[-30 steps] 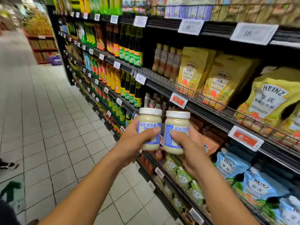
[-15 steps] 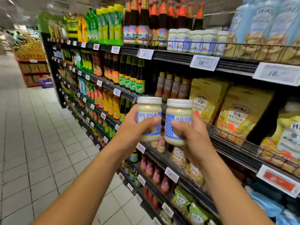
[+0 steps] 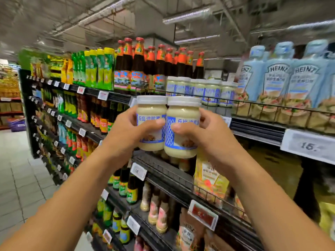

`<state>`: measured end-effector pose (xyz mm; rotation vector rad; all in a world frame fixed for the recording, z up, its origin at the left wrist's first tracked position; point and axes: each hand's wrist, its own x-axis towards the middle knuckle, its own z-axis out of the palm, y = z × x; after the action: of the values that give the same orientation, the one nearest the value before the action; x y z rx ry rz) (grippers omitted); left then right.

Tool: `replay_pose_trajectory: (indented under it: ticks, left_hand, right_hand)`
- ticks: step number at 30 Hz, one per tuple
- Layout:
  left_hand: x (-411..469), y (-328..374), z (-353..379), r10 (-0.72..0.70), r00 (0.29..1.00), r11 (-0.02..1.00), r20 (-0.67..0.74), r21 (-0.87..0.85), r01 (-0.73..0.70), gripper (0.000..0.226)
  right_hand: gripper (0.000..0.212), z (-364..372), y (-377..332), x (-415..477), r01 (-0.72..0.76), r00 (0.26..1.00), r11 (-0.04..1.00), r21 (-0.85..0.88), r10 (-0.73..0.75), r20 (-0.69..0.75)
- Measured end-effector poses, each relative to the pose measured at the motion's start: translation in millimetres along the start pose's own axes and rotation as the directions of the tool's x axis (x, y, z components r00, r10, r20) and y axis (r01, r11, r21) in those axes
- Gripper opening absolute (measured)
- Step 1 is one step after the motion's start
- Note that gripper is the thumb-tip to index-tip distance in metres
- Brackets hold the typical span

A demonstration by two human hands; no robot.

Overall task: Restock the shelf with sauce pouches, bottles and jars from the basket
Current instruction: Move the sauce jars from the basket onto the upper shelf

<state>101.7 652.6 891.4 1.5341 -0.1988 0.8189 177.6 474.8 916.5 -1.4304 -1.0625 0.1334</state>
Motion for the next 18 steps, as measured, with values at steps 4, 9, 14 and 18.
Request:
replay_pose_trajectory:
  ticks: [4,9,14,18]
  left_hand:
    - [54.1,10.1,1.4,0.102,0.994,0.994,0.038,0.031,-0.103,0.043]
    - [111.3,23.9,-6.6,0.147,0.98,0.986,0.133,0.064,-0.156,0.036]
    - [165.9,33.3,-4.8,0.165,0.968,0.979,0.189,0.09,-0.185,0.048]
    - [208.4,27.5,0.0,0.117,0.947,0.982,0.298,0.107,-0.155,0.037]
  right_hand:
    - [0.039,-17.4,-21.5,46.6,0.042,0.999,0.996,-0.073,-0.042,0.002]
    - [0.036,-34.5,-44.9,95.5,0.033,0.997,0.986,-0.162,-0.043,-0.058]
    - [0.02,-54.2,-61.4,135.2,0.041,0.994,0.977,-0.209,-0.061,-0.093]
    - [0.024,-70.4,-62.1,162.1,-0.007,0.986,0.952,-0.306,-0.044,-0.16]
